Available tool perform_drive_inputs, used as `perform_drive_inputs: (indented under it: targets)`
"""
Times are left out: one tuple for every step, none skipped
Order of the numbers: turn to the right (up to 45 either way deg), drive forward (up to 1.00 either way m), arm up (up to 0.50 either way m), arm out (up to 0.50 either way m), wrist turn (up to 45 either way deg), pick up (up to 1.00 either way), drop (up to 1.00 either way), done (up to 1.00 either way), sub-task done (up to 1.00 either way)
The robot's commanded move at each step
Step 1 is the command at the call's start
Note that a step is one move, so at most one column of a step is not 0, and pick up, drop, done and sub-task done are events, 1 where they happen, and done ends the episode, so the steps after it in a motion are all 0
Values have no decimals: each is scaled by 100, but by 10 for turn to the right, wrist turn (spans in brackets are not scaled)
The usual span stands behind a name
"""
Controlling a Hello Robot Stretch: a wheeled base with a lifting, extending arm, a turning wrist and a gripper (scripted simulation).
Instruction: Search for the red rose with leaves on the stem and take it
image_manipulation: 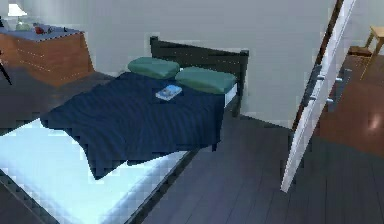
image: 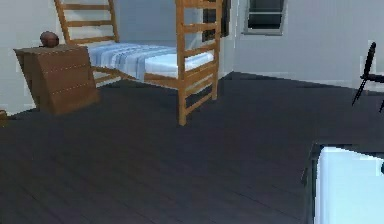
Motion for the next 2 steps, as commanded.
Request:
perform_drive_inputs:
  targets:
    - [0,80,0,0,0,0,0,0,0]
    - [330,0,0,0,0,0,0,0,0]
